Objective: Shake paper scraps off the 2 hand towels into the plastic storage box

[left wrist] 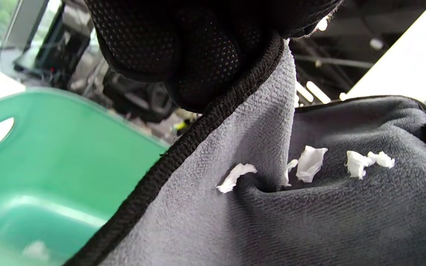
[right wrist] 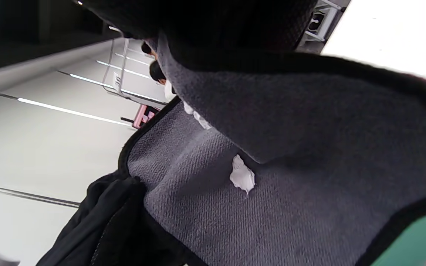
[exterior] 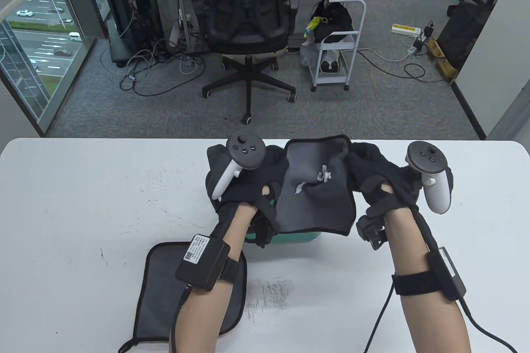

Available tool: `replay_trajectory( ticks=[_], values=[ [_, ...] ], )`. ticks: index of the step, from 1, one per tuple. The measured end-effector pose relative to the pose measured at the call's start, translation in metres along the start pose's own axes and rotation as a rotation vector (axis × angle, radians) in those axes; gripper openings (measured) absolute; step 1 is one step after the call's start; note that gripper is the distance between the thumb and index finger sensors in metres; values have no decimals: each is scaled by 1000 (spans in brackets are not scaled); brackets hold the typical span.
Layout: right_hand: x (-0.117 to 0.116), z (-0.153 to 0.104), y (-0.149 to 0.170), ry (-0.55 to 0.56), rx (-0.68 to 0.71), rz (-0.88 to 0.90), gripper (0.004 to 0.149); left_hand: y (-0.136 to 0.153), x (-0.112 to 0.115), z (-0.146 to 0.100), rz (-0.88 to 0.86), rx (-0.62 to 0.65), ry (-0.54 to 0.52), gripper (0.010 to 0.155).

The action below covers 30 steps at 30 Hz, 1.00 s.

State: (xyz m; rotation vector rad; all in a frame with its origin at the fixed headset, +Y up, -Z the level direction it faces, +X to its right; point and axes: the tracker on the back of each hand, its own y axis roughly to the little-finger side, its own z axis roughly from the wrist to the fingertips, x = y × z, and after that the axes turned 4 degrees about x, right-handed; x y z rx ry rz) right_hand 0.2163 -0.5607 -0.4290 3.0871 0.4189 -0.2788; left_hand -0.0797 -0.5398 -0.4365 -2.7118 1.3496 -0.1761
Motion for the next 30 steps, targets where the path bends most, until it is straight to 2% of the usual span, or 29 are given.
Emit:
replay_trajectory(
  ticks=[4,8,11,14,17,21,25,28,30],
  values=[
    [-10,19,-5,64,51,-39,39,8,-4,13,-10,11,-141,42],
    [-26,32,-3,137,102,-168,38,25,6,19,44,12,-281,41],
    [-38,39,7,144,66,-299,37,40,17,22,88,-24,-329,41],
    [-45,44,21,176,30,-404,37,51,28,24,80,-51,-314,41],
    [-37,46,36,270,-38,-492,37,60,31,28,164,-86,-313,41],
    [-19,45,62,346,-56,-477,36,75,32,33,234,-110,-274,40],
    [-11,43,76,383,-75,-498,36,85,32,36,249,-155,-292,40],
    [-12,45,75,364,-61,-451,36,88,32,36,191,-205,-309,40],
    [-19,47,70,357,-37,-440,36,87,33,36,156,-195,-300,40]
  ],
)
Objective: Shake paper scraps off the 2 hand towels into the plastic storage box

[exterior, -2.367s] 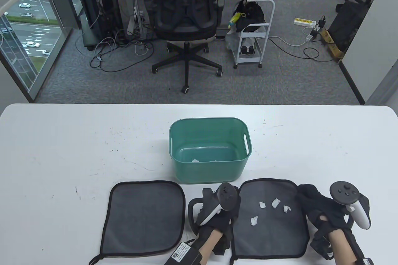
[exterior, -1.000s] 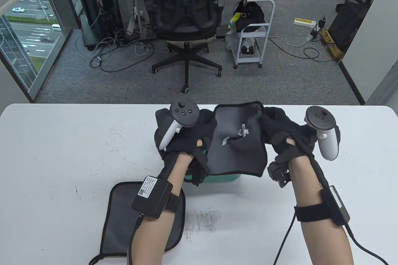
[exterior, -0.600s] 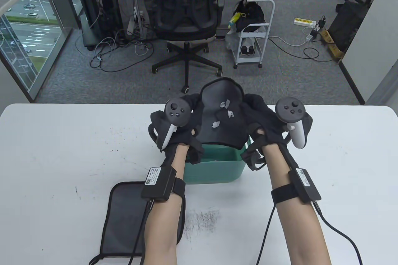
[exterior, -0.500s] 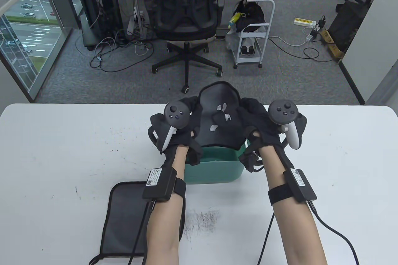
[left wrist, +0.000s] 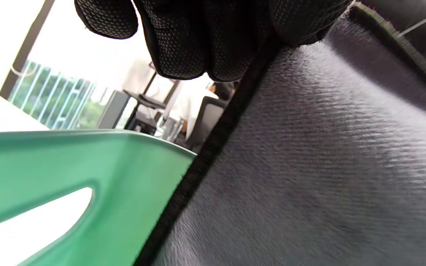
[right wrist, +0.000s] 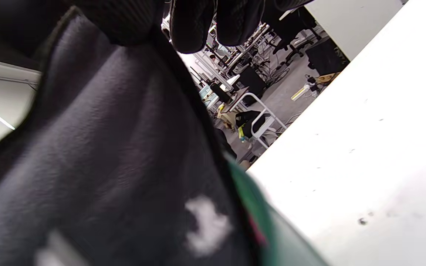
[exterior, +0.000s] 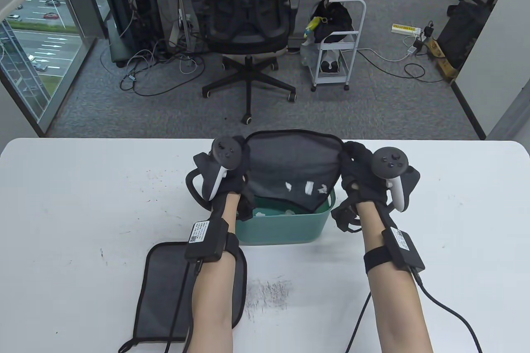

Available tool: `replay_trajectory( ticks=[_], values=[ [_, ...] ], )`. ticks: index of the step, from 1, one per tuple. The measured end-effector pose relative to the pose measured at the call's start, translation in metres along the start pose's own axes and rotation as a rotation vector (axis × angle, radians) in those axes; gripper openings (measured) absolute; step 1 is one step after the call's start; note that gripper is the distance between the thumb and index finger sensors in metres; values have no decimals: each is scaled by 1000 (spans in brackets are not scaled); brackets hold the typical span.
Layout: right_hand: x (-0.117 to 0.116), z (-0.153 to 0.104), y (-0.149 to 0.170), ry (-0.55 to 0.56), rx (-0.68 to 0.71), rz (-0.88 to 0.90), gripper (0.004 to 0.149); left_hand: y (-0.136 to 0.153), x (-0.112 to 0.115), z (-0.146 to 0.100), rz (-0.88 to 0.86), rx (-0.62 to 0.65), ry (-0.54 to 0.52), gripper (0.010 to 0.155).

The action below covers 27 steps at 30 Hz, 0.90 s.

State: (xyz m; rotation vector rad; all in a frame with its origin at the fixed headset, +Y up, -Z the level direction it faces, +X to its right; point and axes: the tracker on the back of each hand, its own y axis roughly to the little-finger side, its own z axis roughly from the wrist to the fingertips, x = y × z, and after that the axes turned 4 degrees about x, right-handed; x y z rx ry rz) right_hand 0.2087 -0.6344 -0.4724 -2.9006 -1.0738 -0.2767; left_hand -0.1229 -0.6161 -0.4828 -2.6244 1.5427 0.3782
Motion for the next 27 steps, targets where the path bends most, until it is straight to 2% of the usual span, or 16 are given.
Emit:
replay_trajectory(
  ticks=[2,7,11,19,22,27],
  values=[
    [-5,0,-8,-39,32,7,37,-3,0,0,-36,70,27,41],
    [-19,-2,-32,-111,119,74,37,-15,-3,-6,-65,139,19,41],
    [-20,-2,-40,-136,145,90,37,-11,-8,-10,-88,162,-5,41],
    [2,-2,-3,28,50,83,36,28,-16,-9,-105,41,-32,40],
    [5,-4,-2,1,80,103,36,32,-17,-11,-144,55,-17,40],
    [17,-14,-11,43,179,169,37,27,-32,-19,-219,112,-49,41]
  ],
)
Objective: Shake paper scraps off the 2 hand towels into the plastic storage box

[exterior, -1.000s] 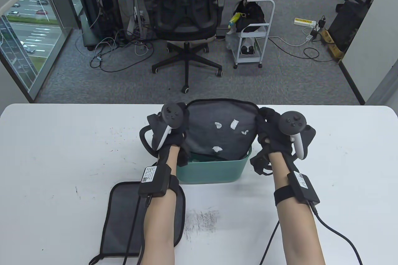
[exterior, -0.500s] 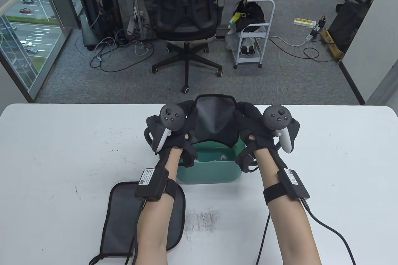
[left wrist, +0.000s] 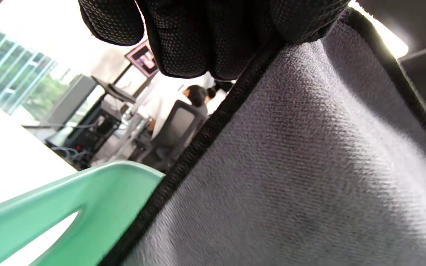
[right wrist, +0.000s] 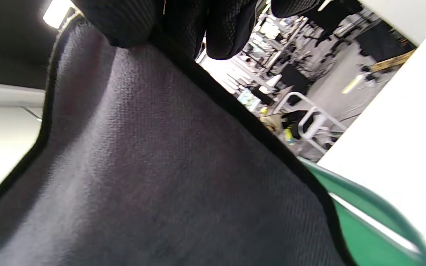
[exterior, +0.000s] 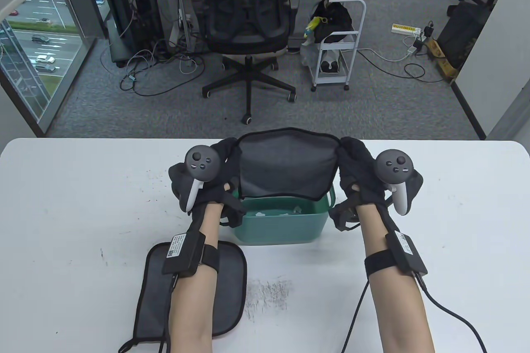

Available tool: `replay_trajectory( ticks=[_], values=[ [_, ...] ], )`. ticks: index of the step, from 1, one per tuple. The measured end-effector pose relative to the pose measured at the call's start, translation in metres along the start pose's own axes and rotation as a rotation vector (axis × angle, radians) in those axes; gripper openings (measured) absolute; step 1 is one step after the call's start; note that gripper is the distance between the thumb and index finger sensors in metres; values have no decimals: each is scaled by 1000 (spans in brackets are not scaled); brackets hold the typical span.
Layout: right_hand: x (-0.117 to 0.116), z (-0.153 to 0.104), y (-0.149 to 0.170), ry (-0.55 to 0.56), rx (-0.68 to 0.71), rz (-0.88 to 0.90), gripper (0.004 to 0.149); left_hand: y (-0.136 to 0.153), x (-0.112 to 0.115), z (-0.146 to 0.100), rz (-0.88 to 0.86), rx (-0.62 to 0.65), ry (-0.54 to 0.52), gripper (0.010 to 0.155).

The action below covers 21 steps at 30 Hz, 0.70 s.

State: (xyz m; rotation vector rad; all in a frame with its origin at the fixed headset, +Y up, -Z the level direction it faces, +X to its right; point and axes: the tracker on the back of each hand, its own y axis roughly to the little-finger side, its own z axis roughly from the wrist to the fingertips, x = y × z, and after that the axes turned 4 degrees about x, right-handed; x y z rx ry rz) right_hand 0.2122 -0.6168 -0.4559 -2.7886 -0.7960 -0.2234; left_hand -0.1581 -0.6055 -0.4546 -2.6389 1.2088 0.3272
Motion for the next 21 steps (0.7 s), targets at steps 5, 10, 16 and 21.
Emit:
replay_trajectory(
  ticks=[5,10,16,21],
  values=[
    [28,-13,-19,7,110,57,37,-21,-28,-14,24,132,-35,41],
    [69,-39,-32,30,199,63,37,-53,-49,-41,6,251,-49,41],
    [111,-85,-27,22,231,41,37,-87,-50,-84,30,367,7,41],
    [145,-133,-7,9,236,28,37,-105,-39,-128,6,486,76,41]
  ],
)
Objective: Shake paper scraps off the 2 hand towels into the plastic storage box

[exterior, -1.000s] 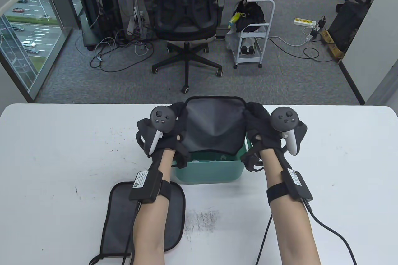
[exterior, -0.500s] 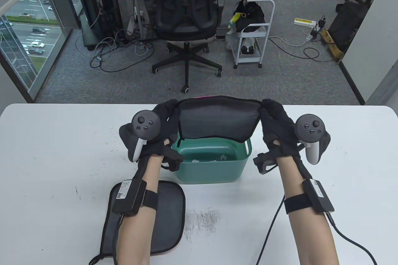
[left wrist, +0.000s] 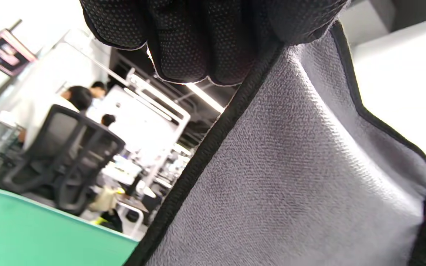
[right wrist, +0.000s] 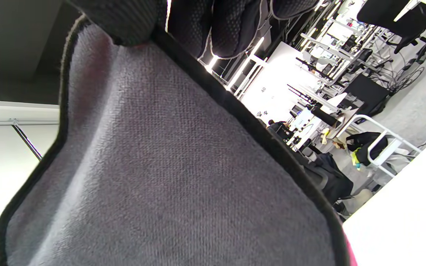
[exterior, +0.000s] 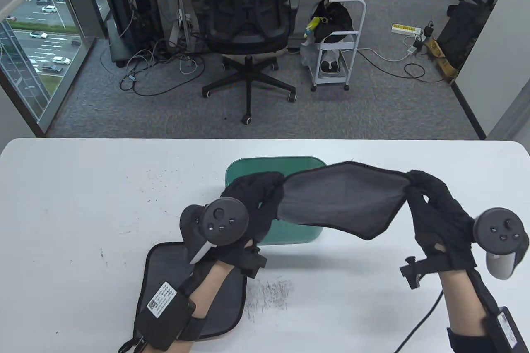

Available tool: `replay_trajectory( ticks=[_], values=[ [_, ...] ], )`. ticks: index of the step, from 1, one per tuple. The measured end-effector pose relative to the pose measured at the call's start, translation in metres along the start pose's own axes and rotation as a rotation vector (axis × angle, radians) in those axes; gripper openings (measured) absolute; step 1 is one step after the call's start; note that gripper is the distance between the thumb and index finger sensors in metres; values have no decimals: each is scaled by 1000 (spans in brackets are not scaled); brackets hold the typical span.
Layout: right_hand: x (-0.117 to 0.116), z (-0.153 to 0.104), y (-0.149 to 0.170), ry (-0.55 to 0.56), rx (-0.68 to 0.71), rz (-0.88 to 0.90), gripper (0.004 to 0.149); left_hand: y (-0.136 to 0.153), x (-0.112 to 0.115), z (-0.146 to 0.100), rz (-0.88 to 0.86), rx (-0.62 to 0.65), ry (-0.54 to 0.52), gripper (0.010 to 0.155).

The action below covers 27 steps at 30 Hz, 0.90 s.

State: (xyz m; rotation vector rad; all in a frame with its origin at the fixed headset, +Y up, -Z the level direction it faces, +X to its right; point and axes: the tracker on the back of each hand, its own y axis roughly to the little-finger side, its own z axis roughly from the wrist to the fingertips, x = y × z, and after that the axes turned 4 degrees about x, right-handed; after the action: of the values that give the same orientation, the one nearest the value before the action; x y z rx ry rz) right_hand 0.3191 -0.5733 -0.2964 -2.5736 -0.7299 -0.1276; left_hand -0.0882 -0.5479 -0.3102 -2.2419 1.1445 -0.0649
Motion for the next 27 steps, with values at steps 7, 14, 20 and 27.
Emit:
replay_trajectory(
  ticks=[7,14,20,27],
  values=[
    [29,-76,27,-110,-58,-35,38,-17,51,-54,-176,32,235,42],
    [35,-129,60,-201,-207,-37,38,-18,100,-88,-235,-14,409,42],
    [3,-114,122,-287,-430,-132,38,13,169,-70,-120,-202,557,43],
    [-30,-78,173,-342,-629,-185,38,45,225,-54,27,-402,589,43]
  ],
)
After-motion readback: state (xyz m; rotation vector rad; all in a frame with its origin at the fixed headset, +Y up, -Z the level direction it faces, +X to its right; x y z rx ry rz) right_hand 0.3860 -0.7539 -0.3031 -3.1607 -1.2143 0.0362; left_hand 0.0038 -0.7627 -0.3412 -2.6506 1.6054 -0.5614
